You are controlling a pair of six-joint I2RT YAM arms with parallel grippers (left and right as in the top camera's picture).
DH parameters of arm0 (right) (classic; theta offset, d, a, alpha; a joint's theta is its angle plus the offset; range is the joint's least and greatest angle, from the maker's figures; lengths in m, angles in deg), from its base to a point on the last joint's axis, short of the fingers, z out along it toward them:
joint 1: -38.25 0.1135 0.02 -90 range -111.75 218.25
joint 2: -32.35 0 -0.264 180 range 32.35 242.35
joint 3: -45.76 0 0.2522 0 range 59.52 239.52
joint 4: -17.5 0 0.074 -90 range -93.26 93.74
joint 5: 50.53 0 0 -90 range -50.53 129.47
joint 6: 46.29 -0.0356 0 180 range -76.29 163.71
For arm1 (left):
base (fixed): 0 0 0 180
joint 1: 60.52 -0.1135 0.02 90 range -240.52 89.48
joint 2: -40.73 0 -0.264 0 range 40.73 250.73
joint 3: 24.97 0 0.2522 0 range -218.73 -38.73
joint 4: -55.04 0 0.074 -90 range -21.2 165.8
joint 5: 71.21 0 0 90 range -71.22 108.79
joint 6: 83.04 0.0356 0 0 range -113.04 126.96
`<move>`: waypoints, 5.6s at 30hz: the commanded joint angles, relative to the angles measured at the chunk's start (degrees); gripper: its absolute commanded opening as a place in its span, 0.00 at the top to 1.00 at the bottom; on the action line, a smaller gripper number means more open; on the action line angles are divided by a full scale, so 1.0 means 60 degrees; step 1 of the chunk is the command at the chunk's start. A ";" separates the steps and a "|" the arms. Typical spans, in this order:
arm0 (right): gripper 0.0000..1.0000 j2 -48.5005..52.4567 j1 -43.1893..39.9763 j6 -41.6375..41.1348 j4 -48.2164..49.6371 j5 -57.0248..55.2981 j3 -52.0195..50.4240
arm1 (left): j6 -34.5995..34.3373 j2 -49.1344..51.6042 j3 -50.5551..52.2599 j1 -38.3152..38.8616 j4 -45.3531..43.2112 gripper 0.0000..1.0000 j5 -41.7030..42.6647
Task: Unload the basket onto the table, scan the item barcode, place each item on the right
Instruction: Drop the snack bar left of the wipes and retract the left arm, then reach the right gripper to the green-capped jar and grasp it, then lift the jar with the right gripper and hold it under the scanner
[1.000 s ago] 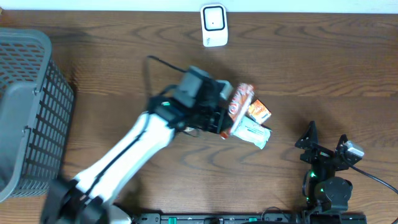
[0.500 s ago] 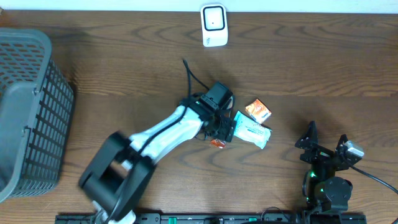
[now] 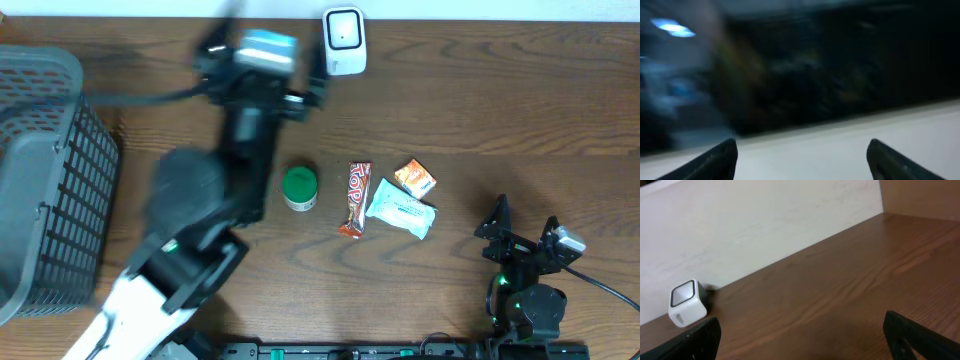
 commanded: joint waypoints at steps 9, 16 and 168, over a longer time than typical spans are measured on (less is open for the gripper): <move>0.01 -0.0047 0.0084 0.0106 -0.0022 -0.0095 -0.0033 | 0.6105 -0.1100 -0.1191 -0.0255 0.1213 0.17 -0.4499; 0.01 -0.0047 0.0084 0.0106 -0.0022 -0.0091 -0.0033 | 0.1413 -0.3687 -0.1086 -0.1402 0.5672 0.17 -0.2670; 0.01 2.1015 0.7340 -0.7614 -0.9690 0.2572 1.6779 | -0.1774 -0.7482 0.0266 -0.8225 0.8535 0.15 0.4477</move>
